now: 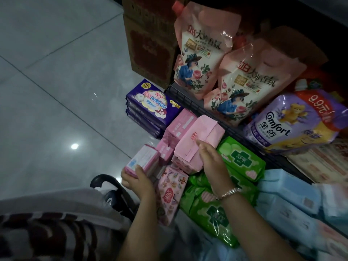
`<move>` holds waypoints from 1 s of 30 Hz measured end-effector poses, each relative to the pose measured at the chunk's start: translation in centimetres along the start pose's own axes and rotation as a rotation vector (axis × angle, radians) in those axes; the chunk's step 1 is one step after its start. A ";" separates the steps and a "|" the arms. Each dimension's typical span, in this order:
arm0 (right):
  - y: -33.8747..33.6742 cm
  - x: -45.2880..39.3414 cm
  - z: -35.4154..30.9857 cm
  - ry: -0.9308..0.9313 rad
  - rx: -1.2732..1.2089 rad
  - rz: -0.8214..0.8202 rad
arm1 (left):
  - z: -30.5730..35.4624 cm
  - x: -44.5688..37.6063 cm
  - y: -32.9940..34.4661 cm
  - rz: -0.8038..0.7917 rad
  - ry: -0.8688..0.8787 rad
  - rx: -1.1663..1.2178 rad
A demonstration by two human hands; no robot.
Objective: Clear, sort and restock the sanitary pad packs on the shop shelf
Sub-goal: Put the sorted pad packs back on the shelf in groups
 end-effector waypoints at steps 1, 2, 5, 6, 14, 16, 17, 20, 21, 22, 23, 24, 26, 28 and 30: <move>-0.1 0.1 -0.2 -0.001 -0.010 -0.005 | -0.2 -0.1 -0.1 -0.001 -0.005 -0.009; -0.1 0.2 -0.2 -0.003 -0.017 -0.006 | -0.4 -0.1 -0.3 -0.002 -0.003 -0.007; 0.0 0.2 -0.3 0.001 -0.004 -0.004 | -0.8 0.1 -1.2 0.036 -0.012 0.027; 0.0 0.2 -0.2 0.004 0.002 -0.002 | -0.9 0.2 -1.3 0.040 -0.022 0.039; -0.2 0.4 -0.4 0.002 -0.005 -0.010 | -2.8 0.2 -0.7 -0.187 -0.106 -0.008; -0.2 0.4 -0.4 0.003 -0.015 -0.015 | -2.7 0.5 -0.9 -0.222 -0.139 -0.039; -0.2 0.4 -0.4 0.004 -0.023 -0.017 | -2.8 0.5 -0.9 -0.233 -0.151 -0.049; -0.1 0.3 -0.4 0.006 -0.015 -0.012 | -3.1 0.4 -0.8 -0.224 -0.205 -0.056; -0.1 0.3 -0.5 0.005 -0.013 -0.008 | -3.0 0.4 -0.9 -0.216 -0.222 -0.056; 0.0 0.3 -0.5 0.005 -0.012 -0.003 | -2.6 0.4 -0.9 -0.210 -0.226 -0.061; 0.0 0.3 -0.4 0.006 -0.004 -0.002 | -2.2 0.4 -1.0 -0.206 -0.208 -0.070; 0.0 0.3 -0.4 0.006 0.011 -0.004 | -1.7 0.5 -1.0 -0.205 -0.179 -0.082; 0.1 0.4 -0.3 0.001 0.048 -0.011 | -0.6 0.5 -1.0 -0.200 -0.097 -0.116; -0.1 0.8 -0.3 0.009 0.082 -0.014 | 0.7 0.8 -0.9 -0.197 0.016 -0.177; -0.3 1.5 -0.6 0.006 0.073 -0.010 | 2.4 1.4 -0.9 -0.209 0.109 -0.241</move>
Point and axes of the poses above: each hand's wrist, its own x-axis away from the middle knuckle, its own y-axis out of the palm, z = x × y, the point moved 4 cm from there along -x, towards the middle knuckle, and after that the axes turned 6 degrees about y, right-handed, at the moved point
